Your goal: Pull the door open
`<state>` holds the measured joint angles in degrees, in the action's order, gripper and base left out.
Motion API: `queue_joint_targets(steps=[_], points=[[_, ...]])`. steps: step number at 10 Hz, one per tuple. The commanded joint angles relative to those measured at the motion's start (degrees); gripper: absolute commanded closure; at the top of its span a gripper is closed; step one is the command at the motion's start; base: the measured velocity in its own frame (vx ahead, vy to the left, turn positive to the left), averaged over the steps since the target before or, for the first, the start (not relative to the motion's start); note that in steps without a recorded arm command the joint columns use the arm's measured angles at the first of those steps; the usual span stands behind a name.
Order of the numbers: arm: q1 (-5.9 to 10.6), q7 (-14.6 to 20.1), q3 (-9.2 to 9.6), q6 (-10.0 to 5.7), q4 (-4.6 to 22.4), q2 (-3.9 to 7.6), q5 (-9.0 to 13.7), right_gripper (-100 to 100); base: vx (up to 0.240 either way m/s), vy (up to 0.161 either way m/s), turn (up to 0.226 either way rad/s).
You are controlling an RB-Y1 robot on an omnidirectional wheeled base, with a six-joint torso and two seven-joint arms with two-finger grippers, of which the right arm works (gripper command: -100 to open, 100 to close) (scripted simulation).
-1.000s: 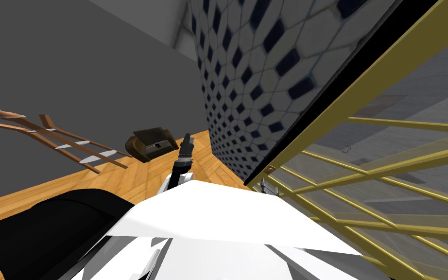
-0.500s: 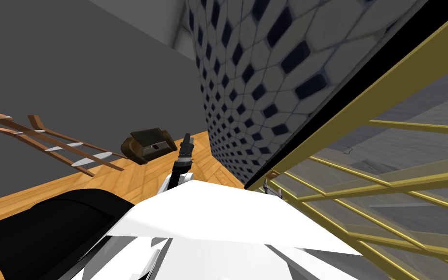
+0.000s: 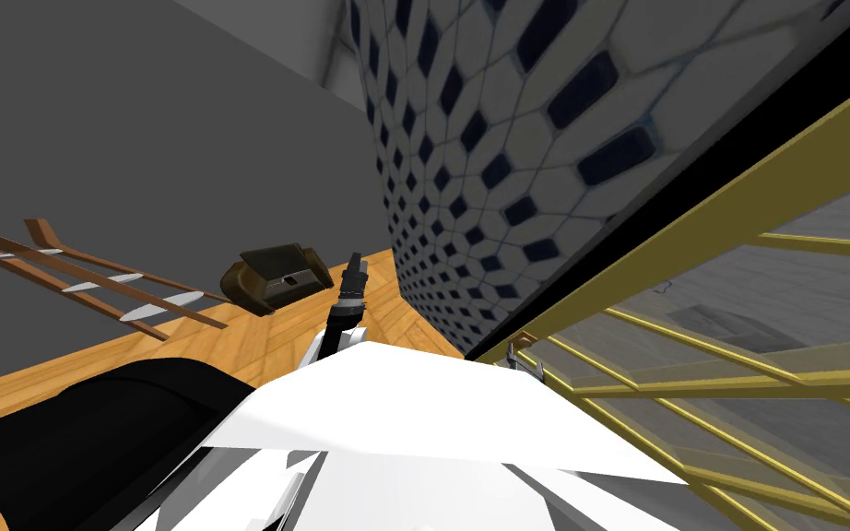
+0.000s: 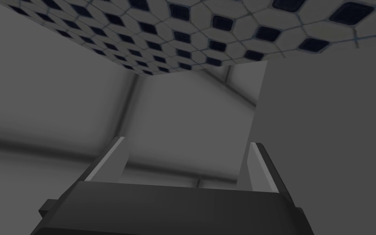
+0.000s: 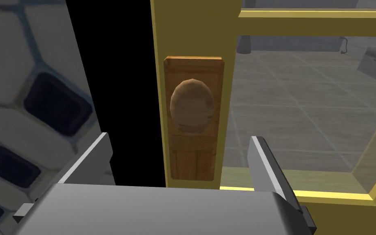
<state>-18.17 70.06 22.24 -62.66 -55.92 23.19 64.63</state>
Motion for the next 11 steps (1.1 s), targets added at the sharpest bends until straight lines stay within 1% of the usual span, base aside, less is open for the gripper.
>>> queue_joint_targets(steps=[1,5,6,7,8,9,11], points=[[0.12,2.1,-0.08,-0.08,1.4,1.02,-0.2,-100,0.097,0.006,-0.006],[0.41,6.1,-0.31,-0.08,4.1,3.2,-0.5,-100,0.1,-0.005,-0.006],[0.51,7.5,-0.4,-0.08,5.0,3.99,-0.6,-100,0.117,-0.001,-0.012],[0.55,8.1,-0.43,-0.08,5.4,4.27,-0.6,-100,0.094,0.019,-0.025],[-0.04,7.4,-0.13,-0.05,4.7,3.84,-0.6,-100,0.024,0.017,-0.025],[-0.04,7.4,-0.13,-0.05,4.7,3.84,-0.6,100,-0.013,0.005,0.016],[-0.04,7.4,-0.13,-0.05,4.7,3.84,-0.6,100,-0.01,-0.009,0.001]])
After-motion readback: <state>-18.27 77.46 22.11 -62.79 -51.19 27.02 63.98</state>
